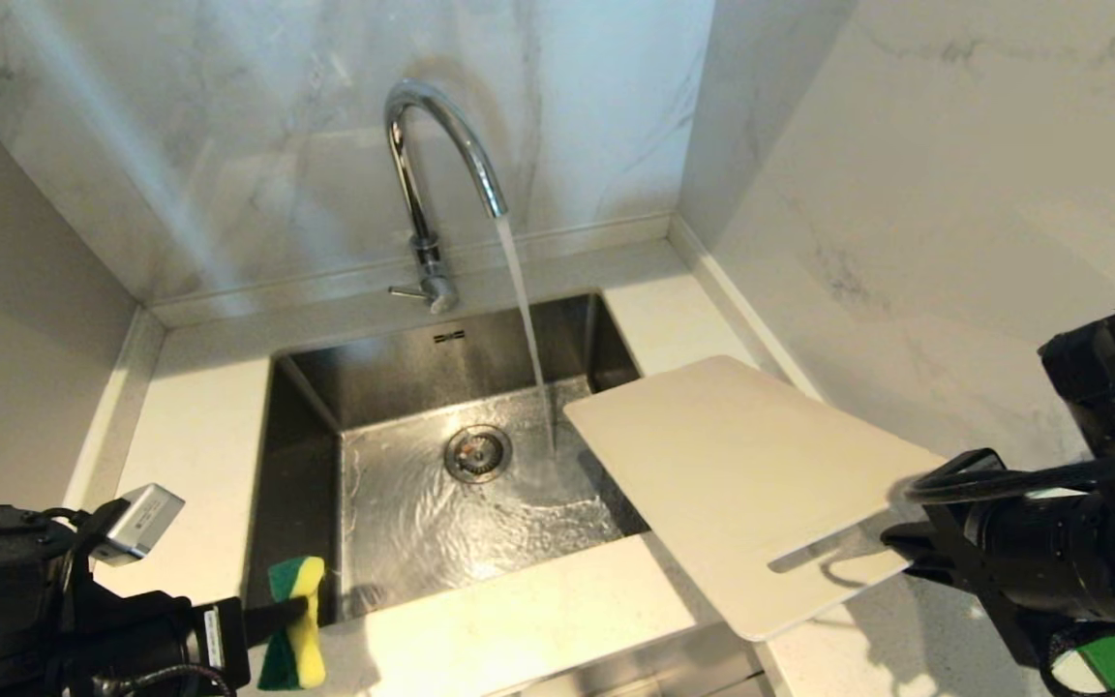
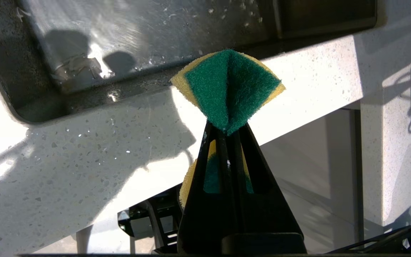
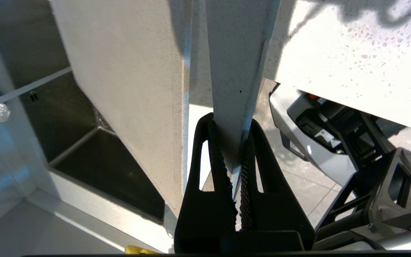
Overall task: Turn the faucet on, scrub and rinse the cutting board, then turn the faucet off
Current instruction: Put down the cutting board
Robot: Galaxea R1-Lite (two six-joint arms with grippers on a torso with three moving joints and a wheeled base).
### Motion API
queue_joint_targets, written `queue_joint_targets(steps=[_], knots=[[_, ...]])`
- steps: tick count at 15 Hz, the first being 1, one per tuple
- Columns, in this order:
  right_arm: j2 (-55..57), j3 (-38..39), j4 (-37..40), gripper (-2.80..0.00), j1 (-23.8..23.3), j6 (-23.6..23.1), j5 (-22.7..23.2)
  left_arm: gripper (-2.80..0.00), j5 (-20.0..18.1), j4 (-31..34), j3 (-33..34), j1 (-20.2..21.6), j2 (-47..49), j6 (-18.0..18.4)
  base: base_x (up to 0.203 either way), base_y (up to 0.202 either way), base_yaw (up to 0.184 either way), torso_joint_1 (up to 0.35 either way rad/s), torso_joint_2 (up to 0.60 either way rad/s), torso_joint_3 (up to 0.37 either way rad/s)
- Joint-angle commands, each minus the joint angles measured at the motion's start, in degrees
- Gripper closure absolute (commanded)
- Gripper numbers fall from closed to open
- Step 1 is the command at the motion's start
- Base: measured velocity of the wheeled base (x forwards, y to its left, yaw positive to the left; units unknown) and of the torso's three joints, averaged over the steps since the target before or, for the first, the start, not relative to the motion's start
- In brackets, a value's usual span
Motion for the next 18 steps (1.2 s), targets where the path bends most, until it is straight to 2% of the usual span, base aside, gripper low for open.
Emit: queue_joint_targets(steps=[1, 6, 10, 18], knots=[[1.03, 2.54, -2.14, 0.0, -1.87, 0.38, 2.06, 0.0, 0.04, -0.18, -0.01, 0.09, -0.13, -0.17, 0.0, 0.0, 0.0, 0.0, 0.0, 0.0], [2.98, 7.17, -7.57, 0.0, -2.69, 0.05, 3.03, 0.0, 0.04, -0.18, -0.01, 0.09, -0.05, -0.17, 0.0, 0.0, 0.0, 0.0, 0.0, 0.0], [5.31, 11.65, -15.23, 0.0, -2.69, -0.29, 3.31, 0.0, 0.04, -0.18, -0.01, 0.17, -0.05, -0.17, 0.0, 0.0, 0.0, 0.0, 0.0, 0.0], [7.32, 13.46, -16.18, 0.0, -2.61, -0.71, 6.4, 0.0, -0.05, -0.18, 0.5, 0.26, -0.05, -0.15, 0.0, 0.0, 0.0, 0.0, 0.0, 0.0]])
